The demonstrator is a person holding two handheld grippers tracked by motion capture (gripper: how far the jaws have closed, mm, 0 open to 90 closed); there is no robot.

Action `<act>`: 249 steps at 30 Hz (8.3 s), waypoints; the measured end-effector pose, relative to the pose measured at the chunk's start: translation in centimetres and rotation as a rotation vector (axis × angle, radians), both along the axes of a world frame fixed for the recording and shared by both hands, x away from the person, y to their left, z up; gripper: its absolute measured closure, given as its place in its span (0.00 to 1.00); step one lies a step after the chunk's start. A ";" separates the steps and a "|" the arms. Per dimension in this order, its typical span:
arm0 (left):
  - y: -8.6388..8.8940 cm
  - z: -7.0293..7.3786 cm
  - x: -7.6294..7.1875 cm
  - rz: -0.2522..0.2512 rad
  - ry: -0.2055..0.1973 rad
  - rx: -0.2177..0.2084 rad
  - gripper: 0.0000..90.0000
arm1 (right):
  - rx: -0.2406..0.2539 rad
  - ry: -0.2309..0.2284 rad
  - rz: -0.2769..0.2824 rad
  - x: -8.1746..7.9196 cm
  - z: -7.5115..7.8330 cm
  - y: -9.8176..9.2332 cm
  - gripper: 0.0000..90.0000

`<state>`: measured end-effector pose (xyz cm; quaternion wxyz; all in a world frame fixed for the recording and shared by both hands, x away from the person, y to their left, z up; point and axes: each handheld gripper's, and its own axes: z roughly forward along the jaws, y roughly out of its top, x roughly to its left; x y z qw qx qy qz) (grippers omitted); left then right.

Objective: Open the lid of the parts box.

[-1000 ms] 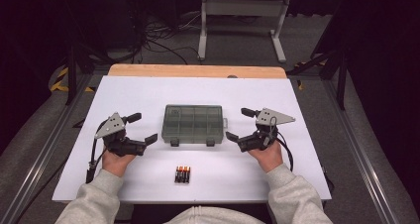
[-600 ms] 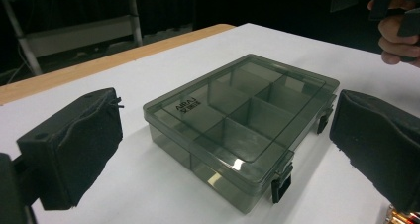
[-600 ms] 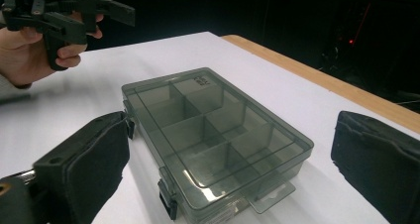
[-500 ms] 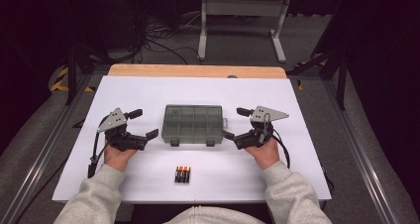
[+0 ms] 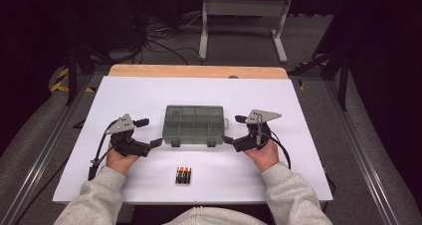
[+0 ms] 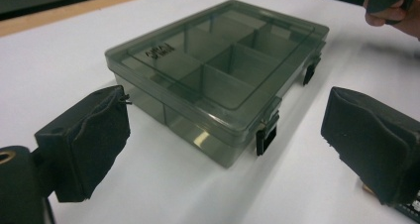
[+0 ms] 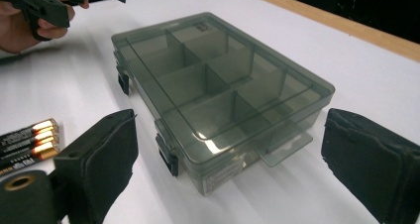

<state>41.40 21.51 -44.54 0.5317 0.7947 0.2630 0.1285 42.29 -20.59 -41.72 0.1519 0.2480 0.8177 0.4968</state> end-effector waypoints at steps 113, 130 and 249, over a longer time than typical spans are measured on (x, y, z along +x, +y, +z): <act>-1.6 -1.6 0.4 -0.042 0.083 0.190 0.78 | -0.169 0.096 0.029 -0.2 -2.8 1.4 0.74; -1.6 -1.5 0.4 -0.045 0.087 0.184 0.80 | -0.163 0.096 0.031 -0.2 -2.7 1.3 0.77; -2.2 0.4 0.8 -0.059 0.017 -0.035 0.71 | -0.142 -0.091 -0.024 2.0 2.2 2.4 0.26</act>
